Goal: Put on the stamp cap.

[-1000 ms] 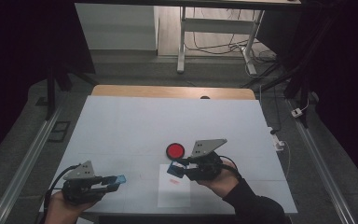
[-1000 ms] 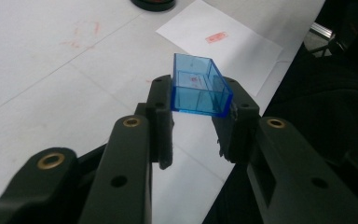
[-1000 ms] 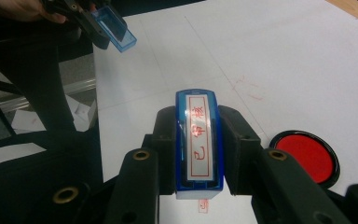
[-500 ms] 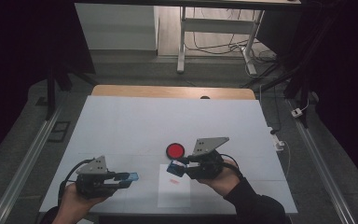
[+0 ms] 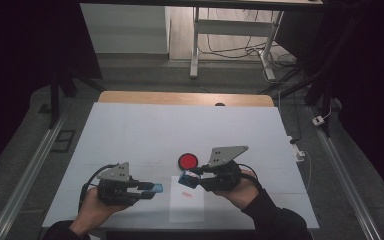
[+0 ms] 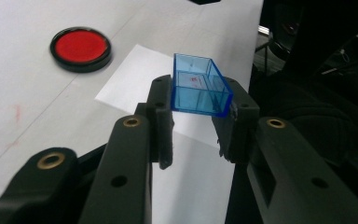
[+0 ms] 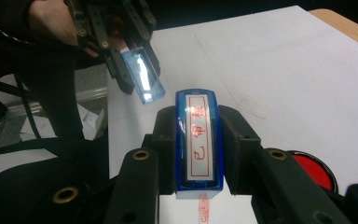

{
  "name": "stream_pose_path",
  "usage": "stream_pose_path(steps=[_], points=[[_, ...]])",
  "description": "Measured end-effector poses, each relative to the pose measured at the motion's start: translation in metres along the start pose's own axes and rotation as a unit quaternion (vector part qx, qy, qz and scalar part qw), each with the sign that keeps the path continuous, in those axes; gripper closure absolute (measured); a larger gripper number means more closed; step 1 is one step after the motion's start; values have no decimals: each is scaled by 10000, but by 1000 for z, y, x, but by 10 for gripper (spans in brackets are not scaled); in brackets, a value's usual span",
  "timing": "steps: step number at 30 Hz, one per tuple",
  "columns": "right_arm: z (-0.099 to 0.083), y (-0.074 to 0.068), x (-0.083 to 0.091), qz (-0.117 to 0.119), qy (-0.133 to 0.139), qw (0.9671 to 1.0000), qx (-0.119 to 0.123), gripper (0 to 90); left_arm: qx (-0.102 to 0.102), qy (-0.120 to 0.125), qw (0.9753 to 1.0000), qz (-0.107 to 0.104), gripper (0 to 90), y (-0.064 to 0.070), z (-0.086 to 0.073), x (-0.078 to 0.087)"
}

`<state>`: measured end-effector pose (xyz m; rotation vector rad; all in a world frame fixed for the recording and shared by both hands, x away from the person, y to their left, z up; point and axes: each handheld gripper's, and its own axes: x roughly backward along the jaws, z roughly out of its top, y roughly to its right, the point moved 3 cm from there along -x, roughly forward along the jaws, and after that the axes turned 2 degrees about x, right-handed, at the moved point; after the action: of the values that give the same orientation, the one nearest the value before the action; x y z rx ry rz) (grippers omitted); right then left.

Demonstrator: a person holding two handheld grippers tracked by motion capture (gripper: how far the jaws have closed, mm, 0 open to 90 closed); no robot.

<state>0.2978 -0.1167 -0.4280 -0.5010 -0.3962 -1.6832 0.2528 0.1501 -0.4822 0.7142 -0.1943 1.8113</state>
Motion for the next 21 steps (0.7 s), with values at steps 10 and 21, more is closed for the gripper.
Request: stream_pose_path(steps=[10,21], points=[[4,-2,1,174,185,9997,48,702,-129,-33,9989,-446,687,-5,12,-19],[6,-6,-2,358,274,9989,121,702,-292,-55,9953,-919,689,-9,23,-37]])
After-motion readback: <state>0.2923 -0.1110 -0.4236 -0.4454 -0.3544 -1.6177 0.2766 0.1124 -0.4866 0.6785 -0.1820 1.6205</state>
